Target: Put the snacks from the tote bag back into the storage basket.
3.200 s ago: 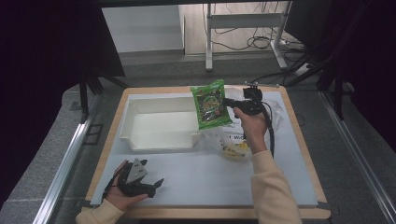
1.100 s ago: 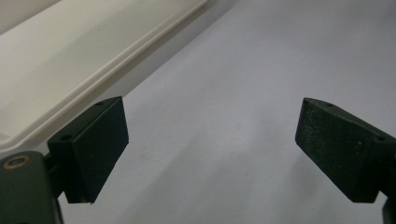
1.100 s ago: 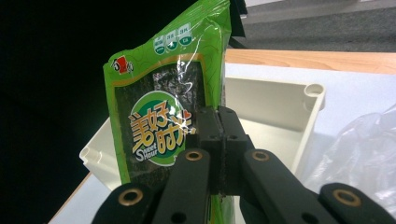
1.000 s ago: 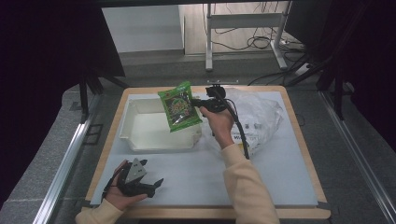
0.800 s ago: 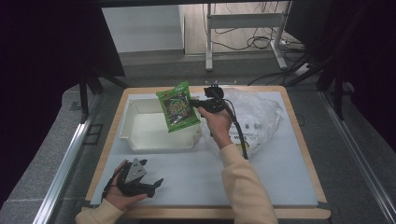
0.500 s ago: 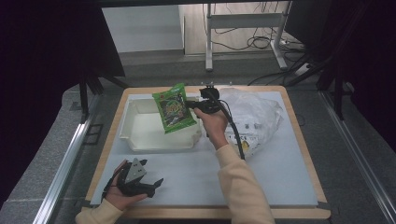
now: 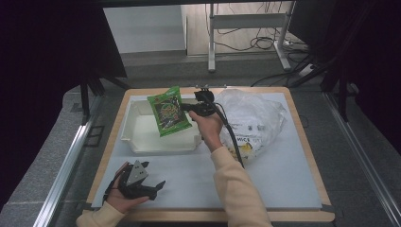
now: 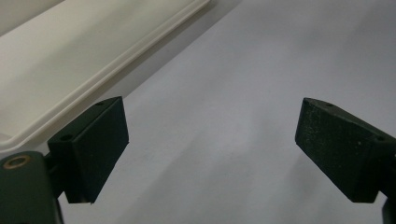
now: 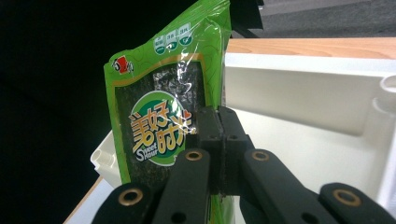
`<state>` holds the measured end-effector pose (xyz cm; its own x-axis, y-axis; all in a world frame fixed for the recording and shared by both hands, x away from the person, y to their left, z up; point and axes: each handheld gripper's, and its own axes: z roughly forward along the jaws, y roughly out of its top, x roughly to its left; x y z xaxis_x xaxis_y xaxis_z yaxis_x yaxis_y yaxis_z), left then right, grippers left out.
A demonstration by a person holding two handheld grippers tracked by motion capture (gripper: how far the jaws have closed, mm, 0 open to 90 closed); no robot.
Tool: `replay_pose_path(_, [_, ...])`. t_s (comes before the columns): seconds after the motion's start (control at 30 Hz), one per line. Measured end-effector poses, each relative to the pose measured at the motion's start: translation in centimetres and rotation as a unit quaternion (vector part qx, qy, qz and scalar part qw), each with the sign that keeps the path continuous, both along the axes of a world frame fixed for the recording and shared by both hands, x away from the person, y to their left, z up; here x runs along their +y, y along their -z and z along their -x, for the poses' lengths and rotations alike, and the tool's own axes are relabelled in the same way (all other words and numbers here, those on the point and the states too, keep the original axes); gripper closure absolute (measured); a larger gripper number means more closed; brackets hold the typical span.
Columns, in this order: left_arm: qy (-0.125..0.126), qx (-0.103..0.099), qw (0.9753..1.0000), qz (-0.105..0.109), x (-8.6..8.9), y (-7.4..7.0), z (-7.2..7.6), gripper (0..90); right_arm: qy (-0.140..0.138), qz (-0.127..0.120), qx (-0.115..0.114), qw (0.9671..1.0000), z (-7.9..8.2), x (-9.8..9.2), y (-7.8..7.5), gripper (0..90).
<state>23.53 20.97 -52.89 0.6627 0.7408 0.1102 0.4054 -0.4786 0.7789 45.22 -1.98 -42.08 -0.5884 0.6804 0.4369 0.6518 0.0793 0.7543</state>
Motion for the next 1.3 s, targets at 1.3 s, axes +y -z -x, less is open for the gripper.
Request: replay_pose_path(1.3, [0.000,0.001,1.0000,0.010,0.2,-0.1,0.0,9.6,0.012,0.020,0.027,0.9994,-0.8,5.5,4.1,89.6])
